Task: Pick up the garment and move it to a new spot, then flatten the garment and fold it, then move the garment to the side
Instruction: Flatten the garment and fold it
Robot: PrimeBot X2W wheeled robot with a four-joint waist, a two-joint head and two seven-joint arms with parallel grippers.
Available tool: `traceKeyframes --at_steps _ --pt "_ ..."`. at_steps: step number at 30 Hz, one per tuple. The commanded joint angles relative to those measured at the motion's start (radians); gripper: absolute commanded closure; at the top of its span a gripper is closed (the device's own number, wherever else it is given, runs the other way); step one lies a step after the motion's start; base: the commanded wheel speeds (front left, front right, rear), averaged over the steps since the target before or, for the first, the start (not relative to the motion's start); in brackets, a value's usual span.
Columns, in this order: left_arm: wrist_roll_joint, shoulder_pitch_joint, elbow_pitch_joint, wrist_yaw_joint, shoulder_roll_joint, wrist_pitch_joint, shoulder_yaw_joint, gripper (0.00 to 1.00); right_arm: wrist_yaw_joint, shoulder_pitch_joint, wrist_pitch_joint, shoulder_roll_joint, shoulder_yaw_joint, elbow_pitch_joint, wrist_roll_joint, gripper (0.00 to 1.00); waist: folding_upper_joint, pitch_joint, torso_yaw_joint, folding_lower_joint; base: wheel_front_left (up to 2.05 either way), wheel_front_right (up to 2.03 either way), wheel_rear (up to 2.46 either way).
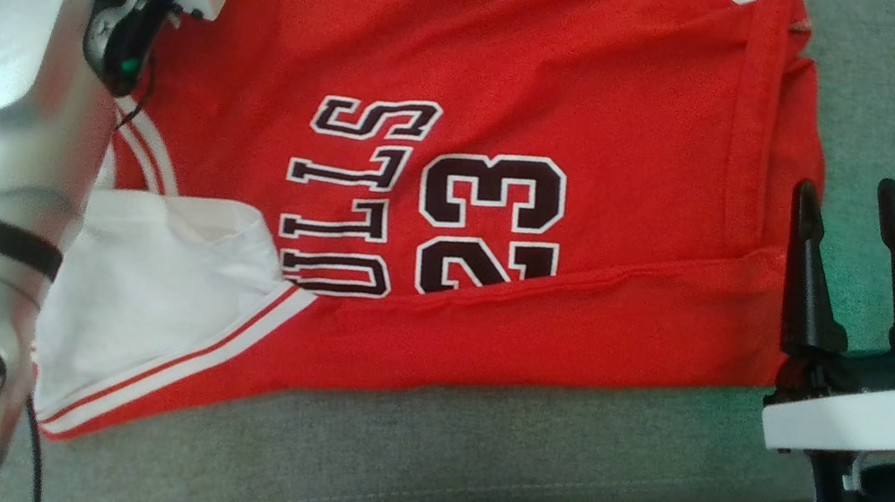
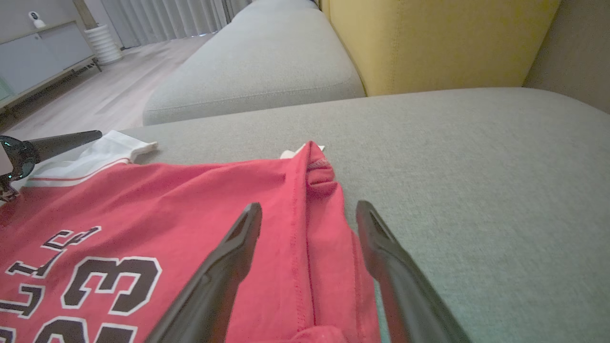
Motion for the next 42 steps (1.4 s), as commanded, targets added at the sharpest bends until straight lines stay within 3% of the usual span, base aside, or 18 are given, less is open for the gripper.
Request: traceKeyframes --at_steps 1,7,8,9,10,18,24,31,39,40,41,42 --pt "0.013 -0.053 0.019 -0.009 0.038 0.008 0.005 0.0 -0.001 -0.012 -0.01 -0.002 0.022 -0.024 0.001 0.0 0.0 0.016 -0.019 -0.0003 0.0 0.0 0.0" --pt "0.03 -0.131 0.199 -0.018 0.049 0.079 -0.033 0.0 -0.001 -0.017 -0.018 0.005 0.029 -0.001 0.011 0.0 0.0 0.025 -0.034 -0.0003 0.0 0.0 0.0" --pt "0.028 -0.138 0.221 -0.02 0.047 0.093 -0.037 0.2 -0.001 -0.017 -0.018 0.006 0.029 0.001 0.013 0.0 0.0 0.024 -0.034 -0.0003 0.0 0.0 0.0" --pt "0.027 -0.146 0.235 -0.021 0.044 0.098 -0.04 0.93 -0.001 -0.017 -0.018 0.006 0.028 0.003 0.014 0.0 0.0 0.025 -0.034 -0.0003 0.0 0.0 0.0" --pt "0.029 -0.153 0.247 -0.022 0.043 0.099 -0.045 1.0 -0.001 -0.018 -0.017 0.006 0.025 0.005 0.016 0.0 0.0 0.025 -0.033 -0.0003 0.0 0.0 0.0" --pt "0.04 -0.185 0.288 -0.021 0.039 -0.004 -0.065 1.0 -0.001 -0.082 0.01 -0.03 -0.01 0.048 0.051 0.0 0.0 0.016 -0.028 -0.0003 0.0 0.0 0.0" --pt "0.037 -0.218 0.303 -0.026 0.021 -0.064 -0.079 1.0 -0.001 -0.246 0.046 -0.102 -0.013 0.18 0.108 0.0 0.0 0.019 0.001 -0.0003 0.0 0.0 0.0" --pt "0.023 -0.248 0.309 -0.032 -0.021 -0.124 -0.101 1.0 -0.001 -0.488 0.121 -0.174 0.095 0.435 0.166 0.0 0.0 0.033 0.051 -0.0003 0.0 0.0 0.0" --pt "-0.001 -0.252 0.317 -0.035 -0.037 -0.157 -0.113 1.0 -0.001 -0.584 0.302 -0.231 0.169 0.567 0.179 0.0 0.0 0.03 0.074 -0.0003 0.0 0.0 0.0" --pt "-0.004 -0.253 0.318 -0.035 -0.037 -0.161 -0.115 1.0 -0.001 -0.59 0.324 -0.236 0.173 0.576 0.181 0.07 0.0 0.03 0.076 -0.0003 0.0 0.0 0.0" --pt "-0.007 -0.253 0.318 -0.036 -0.037 -0.165 -0.116 1.0 -0.001 -0.594 0.344 -0.242 0.18 0.581 0.184 0.29 0.0 0.03 0.078 -0.0003 0.0 0.0 0.0" --pt "-0.011 -0.253 0.318 -0.036 -0.038 -0.168 -0.117 1.0 -0.001 -0.596 0.358 -0.246 0.179 0.585 0.189 0.6 0.0 0.03 0.08 -0.0003 0.0 0.0 0.0"
